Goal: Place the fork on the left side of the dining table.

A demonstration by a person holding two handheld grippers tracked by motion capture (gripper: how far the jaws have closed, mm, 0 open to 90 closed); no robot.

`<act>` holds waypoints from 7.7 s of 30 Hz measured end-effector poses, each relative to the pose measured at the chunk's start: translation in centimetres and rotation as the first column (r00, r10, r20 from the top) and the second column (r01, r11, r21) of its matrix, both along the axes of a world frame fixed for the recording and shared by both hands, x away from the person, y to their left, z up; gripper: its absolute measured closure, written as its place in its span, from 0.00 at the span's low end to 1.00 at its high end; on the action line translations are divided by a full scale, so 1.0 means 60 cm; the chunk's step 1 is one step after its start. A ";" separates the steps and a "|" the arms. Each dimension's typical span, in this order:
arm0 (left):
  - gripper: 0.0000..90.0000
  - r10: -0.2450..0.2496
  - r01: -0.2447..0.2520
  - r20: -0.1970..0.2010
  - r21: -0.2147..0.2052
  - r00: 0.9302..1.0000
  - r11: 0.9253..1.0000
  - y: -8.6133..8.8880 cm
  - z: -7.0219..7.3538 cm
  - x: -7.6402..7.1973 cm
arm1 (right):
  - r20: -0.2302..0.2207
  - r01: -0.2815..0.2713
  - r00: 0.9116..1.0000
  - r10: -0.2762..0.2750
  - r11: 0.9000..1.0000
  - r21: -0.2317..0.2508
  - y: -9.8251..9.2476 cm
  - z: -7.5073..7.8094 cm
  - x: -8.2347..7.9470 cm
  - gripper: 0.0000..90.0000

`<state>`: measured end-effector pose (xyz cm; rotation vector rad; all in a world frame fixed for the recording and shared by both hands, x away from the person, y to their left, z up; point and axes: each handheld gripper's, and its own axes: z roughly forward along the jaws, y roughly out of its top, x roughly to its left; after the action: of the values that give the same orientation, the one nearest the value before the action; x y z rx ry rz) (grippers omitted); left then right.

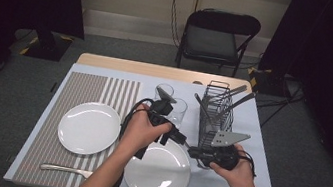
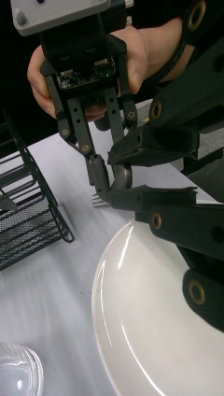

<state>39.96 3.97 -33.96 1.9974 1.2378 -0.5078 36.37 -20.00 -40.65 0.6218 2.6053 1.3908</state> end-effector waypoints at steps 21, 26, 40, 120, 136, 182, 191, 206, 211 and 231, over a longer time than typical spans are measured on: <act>0.82 -0.004 0.004 0.001 0.002 1.000 1.000 -0.003 -0.002 -0.003 | -0.020 0.006 1.000 -0.007 0.999 -0.044 -0.003 -0.023 0.005 0.92; 0.81 0.003 -0.003 -0.008 0.003 1.000 1.000 -0.004 -0.002 -0.003 | -0.016 0.010 1.000 -0.010 0.999 -0.044 -0.002 -0.024 0.004 0.92; 0.80 0.003 -0.004 -0.037 -0.015 0.999 1.000 -0.008 -0.006 -0.002 | -0.027 0.006 1.000 -0.007 0.999 -0.040 0.001 -0.027 0.004 0.89; 0.97 0.146 -0.143 0.024 -0.102 0.989 0.984 0.070 0.018 0.025 | -0.031 -0.067 0.997 0.067 0.998 0.006 0.047 -0.002 -0.022 0.66; 0.97 0.163 -0.160 0.027 -0.083 0.986 0.984 0.078 0.018 0.030 | -0.033 -0.116 0.993 0.117 0.993 0.014 0.084 -0.004 -0.039 0.63; 0.97 0.189 -0.187 0.007 -0.117 0.982 0.975 0.114 0.029 0.027 | -0.047 -0.083 0.995 0.083 0.997 0.004 0.025 0.004 -0.033 0.24; 0.97 0.214 -0.212 0.001 -0.120 0.977 0.970 0.136 0.028 0.025 | -0.066 -0.049 0.997 0.048 0.999 -0.017 -0.018 -0.014 -0.035 0.20; 0.97 0.259 -0.256 0.017 -0.110 0.966 0.960 0.172 0.029 0.026 | -0.049 -0.006 0.999 0.000 0.992 -0.128 -0.051 -0.057 -0.037 0.22; 0.97 0.283 -0.279 0.011 -0.116 0.959 0.953 0.183 0.029 0.026 | -0.015 -0.010 1.000 0.008 0.989 -0.150 -0.052 -0.072 -0.033 0.23; 0.97 0.349 -0.344 0.029 -0.111 0.937 0.932 0.238 0.034 0.025 | -0.021 -0.040 0.999 0.036 0.975 -0.217 -0.060 -0.110 -0.035 0.21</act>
<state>41.44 18.28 -31.94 1.6459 1.4639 -0.3392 34.26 -23.59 -47.26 0.5578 2.7449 1.0914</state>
